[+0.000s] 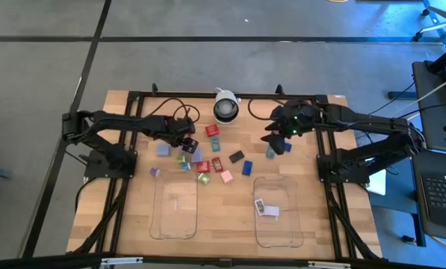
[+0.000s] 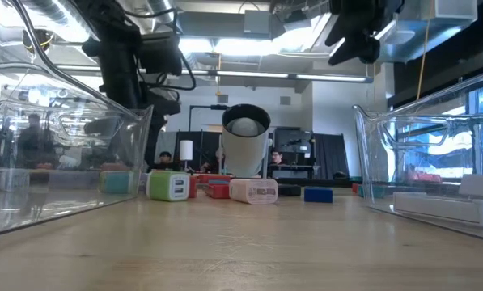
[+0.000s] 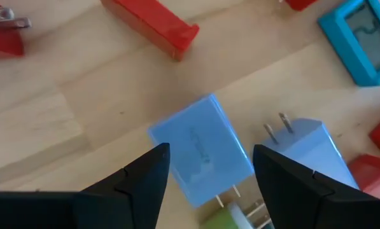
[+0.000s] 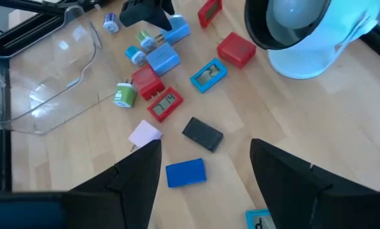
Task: Pick & Place Office items
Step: Put the middle purple charger adapter into the left transparent bin
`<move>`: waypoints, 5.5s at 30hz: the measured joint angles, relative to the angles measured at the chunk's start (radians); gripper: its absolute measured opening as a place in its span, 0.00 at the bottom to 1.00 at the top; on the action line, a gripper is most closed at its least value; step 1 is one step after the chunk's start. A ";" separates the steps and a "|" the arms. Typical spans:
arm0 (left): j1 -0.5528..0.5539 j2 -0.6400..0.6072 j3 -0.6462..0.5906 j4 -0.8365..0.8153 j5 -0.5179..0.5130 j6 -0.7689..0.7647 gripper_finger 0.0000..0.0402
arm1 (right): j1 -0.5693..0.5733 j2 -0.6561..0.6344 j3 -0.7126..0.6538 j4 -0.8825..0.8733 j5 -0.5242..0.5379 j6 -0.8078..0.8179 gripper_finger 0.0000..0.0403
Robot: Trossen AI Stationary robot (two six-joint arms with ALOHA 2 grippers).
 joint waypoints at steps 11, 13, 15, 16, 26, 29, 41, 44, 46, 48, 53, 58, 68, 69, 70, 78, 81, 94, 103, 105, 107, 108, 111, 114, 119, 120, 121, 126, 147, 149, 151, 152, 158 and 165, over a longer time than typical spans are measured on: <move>0.000 0.000 0.000 0.001 -0.054 -0.185 0.66 | -0.039 0.000 0.000 -0.024 0.000 -0.084 0.61; 0.000 0.000 0.000 0.001 -0.055 -0.231 0.68 | -0.047 0.000 0.000 -0.028 0.000 -0.093 0.61; 0.000 0.000 0.000 0.000 -0.055 -0.268 0.69 | -0.055 0.000 0.000 -0.031 0.000 -0.111 0.61; 0.000 0.000 -0.001 0.000 -0.055 -0.279 0.69 | -0.057 0.000 0.000 -0.031 0.000 -0.119 0.61; 0.000 0.073 -0.006 0.012 -0.043 -0.359 0.71 | -0.106 0.000 0.000 -0.031 0.000 -0.215 0.61; 0.000 0.117 -0.006 0.018 -0.038 -0.359 0.71 | -0.121 0.000 0.000 -0.031 0.000 -0.241 0.61; -0.001 0.133 -0.006 0.024 -0.054 -0.333 0.59 | -0.150 0.000 0.000 -0.031 0.003 -0.325 0.61; 0.000 0.118 0.003 0.032 -0.082 -0.332 0.52 | -0.153 0.000 0.000 -0.031 0.004 -0.330 0.61; 0.000 0.107 0.013 0.033 -0.106 -0.331 0.52 | -0.153 0.000 0.000 -0.031 0.004 -0.336 0.61; 0.000 0.088 0.024 0.030 -0.128 -0.315 0.52 | -0.153 0.000 0.000 -0.031 0.004 -0.345 0.61; -0.002 0.027 0.103 0.034 -0.182 -0.220 0.52 | -0.153 0.000 0.000 -0.031 0.004 -0.346 0.61; -0.023 -0.045 0.202 0.171 -0.222 -0.001 0.52 | -0.153 0.001 0.000 -0.030 0.004 -0.346 0.61; -0.094 -0.190 0.270 0.726 -0.025 0.486 0.53 | -0.153 0.001 0.000 0.054 0.012 -0.262 0.61; -0.101 -0.203 0.269 0.774 0.002 0.517 0.53 | -0.153 0.001 0.000 0.063 0.012 -0.246 0.61; -0.110 -0.217 0.269 0.813 0.027 0.546 0.53 | -0.153 0.001 0.000 0.072 0.012 -0.232 0.61; -0.168 -0.265 0.269 1.002 0.205 0.709 0.53 | -0.152 0.001 0.000 0.146 0.094 -0.090 0.61; -0.188 -0.265 0.270 1.005 0.235 0.755 0.54 | -0.152 0.001 0.000 0.162 0.150 -0.043 0.61; -0.193 -0.265 0.269 0.771 0.248 0.544 0.54 | -0.152 0.011 0.000 0.188 0.207 0.060 0.61; -0.161 -0.265 0.269 0.339 0.379 0.154 0.54 | -0.152 0.074 0.001 0.205 0.204 0.105 0.61; -0.185 -0.265 0.269 0.242 0.440 0.111 0.54 | -0.152 0.091 0.001 0.207 0.191 0.119 0.61; -0.218 -0.265 0.269 0.137 0.463 0.097 0.54 | -0.152 0.111 0.001 0.206 0.179 0.129 0.61; -0.236 -0.265 0.269 0.078 0.467 0.095 0.54 | -0.152 0.120 0.001 0.206 0.169 0.131 0.61; -0.291 -0.263 0.269 -0.102 0.466 0.066 0.54 | -0.150 0.147 0.001 0.205 0.144 0.143 0.61; -0.336 -0.251 0.268 -0.180 0.465 0.015 0.54 | -0.150 0.170 0.001 0.206 0.132 0.157 0.61; -0.375 -0.254 0.268 -0.193 0.465 0.008 0.54 | -0.150 0.186 0.001 0.207 0.132 0.161 0.61; -0.375 -0.254 0.268 -0.201 0.466 0.018 0.54 | -0.150 0.186 0.001 0.209 0.132 0.161 0.61; -0.374 -0.254 0.268 -0.211 0.466 0.033 0.54 | -0.150 0.186 0.001 0.209 0.133 0.161 0.61; -0.374 -0.254 0.261 -0.280 0.470 0.111 0.54 | -0.150 0.185 0.001 0.213 0.132 0.160 0.61; -0.517 -0.173 -0.033 0.088 0.484 -0.003 0.54 | -0.150 0.184 0.000 0.213 0.135 0.129 0.61; -0.519 -0.169 -0.034 0.086 0.483 0.006 0.54 | -0.150 0.184 0.000 0.213 0.136 0.129 0.61; -0.518 -0.169 -0.034 0.088 0.477 0.007 0.56 | -0.150 0.184 0.000 0.213 0.135 0.129 0.61; -0.518 -0.169 -0.034 0.090 0.470 0.007 0.56 | -0.150 0.184 0.000 0.213 0.135 0.129 0.61; -0.518 -0.169 -0.034 0.112 0.466 0.000 0.62 | -0.150 0.184 0.000 0.213 0.135 0.129 0.61; -0.516 -0.169 -0.034 0.112 0.467 0.017 0.63 | -0.150 0.184 0.000 0.213 0.135 0.129 0.61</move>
